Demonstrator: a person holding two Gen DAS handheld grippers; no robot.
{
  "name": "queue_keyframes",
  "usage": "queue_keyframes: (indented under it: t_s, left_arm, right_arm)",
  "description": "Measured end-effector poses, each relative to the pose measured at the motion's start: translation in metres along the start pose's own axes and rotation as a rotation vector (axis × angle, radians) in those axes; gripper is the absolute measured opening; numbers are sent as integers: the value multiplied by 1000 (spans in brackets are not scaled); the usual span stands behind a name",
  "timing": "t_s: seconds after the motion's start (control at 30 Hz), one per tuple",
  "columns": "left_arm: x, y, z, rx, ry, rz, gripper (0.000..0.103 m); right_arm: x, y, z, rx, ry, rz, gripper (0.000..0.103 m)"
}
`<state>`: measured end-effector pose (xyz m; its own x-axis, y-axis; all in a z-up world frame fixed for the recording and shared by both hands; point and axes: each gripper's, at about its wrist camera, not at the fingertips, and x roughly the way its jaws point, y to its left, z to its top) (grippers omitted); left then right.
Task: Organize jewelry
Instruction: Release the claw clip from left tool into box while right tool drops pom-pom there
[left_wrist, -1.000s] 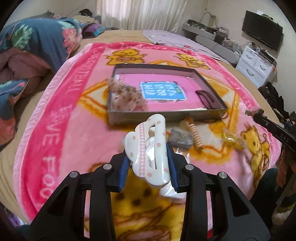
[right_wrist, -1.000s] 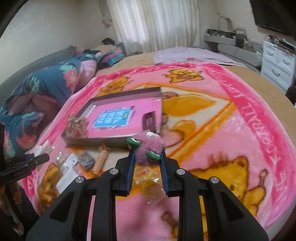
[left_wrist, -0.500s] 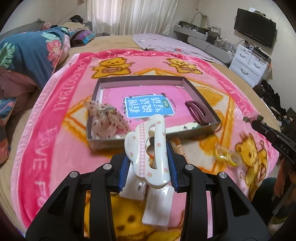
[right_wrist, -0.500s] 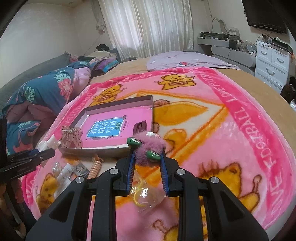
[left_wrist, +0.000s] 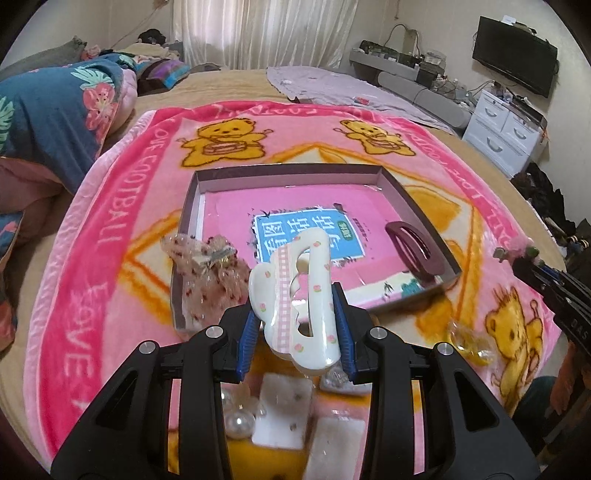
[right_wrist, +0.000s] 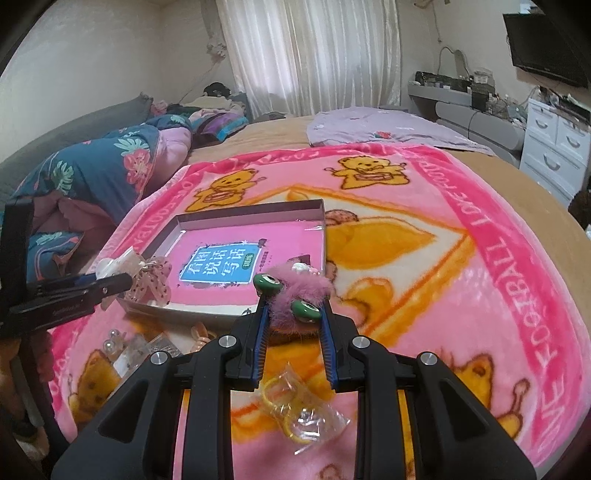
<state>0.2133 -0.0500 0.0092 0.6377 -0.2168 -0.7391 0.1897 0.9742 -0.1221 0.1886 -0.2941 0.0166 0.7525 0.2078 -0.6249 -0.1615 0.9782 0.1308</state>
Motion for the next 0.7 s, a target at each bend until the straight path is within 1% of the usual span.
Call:
queue_keyframes:
  t_s: [0.3,0.57,0.7]
  left_arm:
    - [30,4,14,-1,32,-32,28]
    - [56,4,11,5,60,-47,28]
    - [62,7,11,0,66,-39,28]
  right_arm:
    - [33,12,20,-55,37,12,24]
    - [65,12,38,-50,82,29,24]
    - [84,17,44,-65,111,36,24]
